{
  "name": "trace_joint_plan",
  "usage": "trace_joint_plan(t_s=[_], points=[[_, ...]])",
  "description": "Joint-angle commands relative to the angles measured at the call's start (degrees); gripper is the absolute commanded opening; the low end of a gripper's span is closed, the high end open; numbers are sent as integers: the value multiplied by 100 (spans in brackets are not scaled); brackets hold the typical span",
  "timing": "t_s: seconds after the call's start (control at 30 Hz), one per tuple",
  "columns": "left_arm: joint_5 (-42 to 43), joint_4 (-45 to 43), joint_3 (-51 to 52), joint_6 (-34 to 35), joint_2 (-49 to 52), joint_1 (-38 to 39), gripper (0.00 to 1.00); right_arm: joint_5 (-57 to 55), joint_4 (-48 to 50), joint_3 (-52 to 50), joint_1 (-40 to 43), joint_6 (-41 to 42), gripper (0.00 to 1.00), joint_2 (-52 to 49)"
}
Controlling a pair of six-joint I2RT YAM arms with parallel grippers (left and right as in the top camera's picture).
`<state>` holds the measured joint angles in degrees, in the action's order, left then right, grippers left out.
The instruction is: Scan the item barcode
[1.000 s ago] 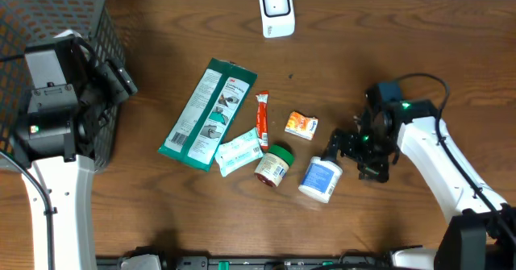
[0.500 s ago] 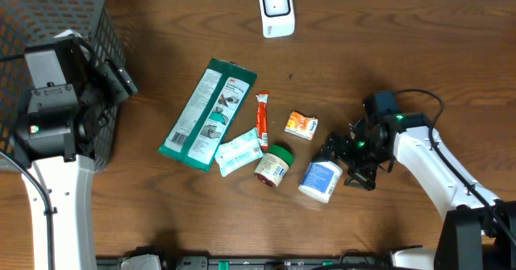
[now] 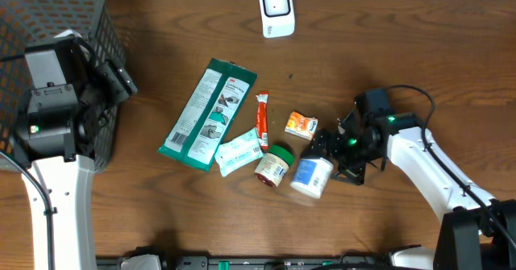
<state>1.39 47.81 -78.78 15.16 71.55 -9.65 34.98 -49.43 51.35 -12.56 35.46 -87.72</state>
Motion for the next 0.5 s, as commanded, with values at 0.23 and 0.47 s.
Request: trace_joint_plan(t_s=[0.23, 0.47], points=[[-76, 20, -68, -52, -17, -46, 83, -450, 509, -59, -197, 57, 99, 7], [-76, 20, -68, -52, -17, -46, 83, -785, 942, -59, -577, 240, 99, 7]])
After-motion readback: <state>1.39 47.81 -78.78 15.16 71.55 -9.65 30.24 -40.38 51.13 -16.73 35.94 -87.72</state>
